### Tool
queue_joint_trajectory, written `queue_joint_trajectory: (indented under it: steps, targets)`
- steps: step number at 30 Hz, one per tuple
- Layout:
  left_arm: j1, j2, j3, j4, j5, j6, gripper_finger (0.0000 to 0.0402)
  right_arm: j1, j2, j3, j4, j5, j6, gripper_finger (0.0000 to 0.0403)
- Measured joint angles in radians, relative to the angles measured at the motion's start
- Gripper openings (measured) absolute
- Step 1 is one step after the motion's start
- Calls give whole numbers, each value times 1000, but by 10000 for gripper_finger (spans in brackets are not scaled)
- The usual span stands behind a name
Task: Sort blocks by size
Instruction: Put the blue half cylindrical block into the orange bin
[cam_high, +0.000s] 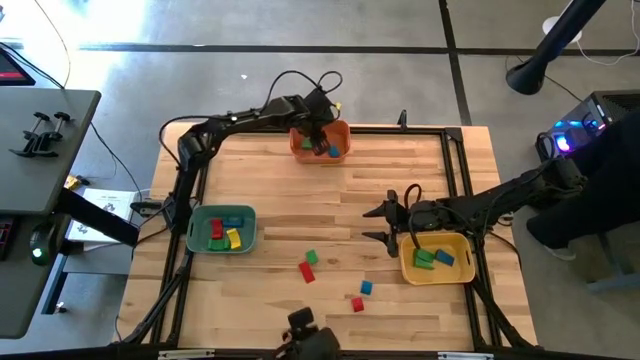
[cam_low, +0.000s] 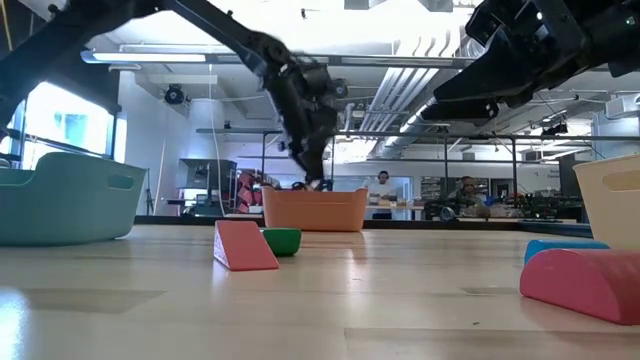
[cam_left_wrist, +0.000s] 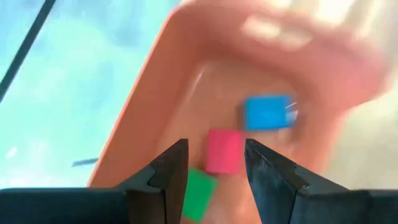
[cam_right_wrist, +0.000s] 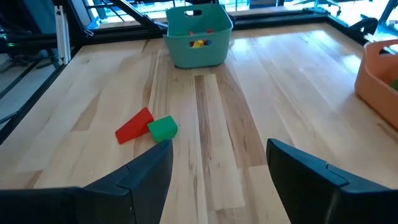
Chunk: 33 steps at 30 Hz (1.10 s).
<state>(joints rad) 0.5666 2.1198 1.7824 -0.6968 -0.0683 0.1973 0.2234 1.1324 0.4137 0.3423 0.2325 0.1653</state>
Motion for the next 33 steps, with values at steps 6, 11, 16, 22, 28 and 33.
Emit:
queue_joint_trajectory:
  steps: [6, 11, 16, 22, 28, 33]
  targets:
    - [-107, -109, -98, 220, 291, -70, 135, 0, 0, 0, -16, 0, 37, 254]
    - [-268, -204, -250, 450, 303, -50, 116, 0, 0, 0, -18, 0, 37, 254]
    - [-436, -288, -430, 761, 300, -62, 100, 0, 0, 0, -18, 5, 40, 254]
    - [-543, -382, -681, 1089, 267, -125, 91, 2, 1, 0, -13, 23, 64, 254]
    - [-631, -456, -895, 1296, 156, -233, 90, 41, 1, 0, 51, 75, 70, 254]
    - [-777, -481, -955, 1277, -94, -252, 90, 116, 62, 0, 167, 142, 62, 254]
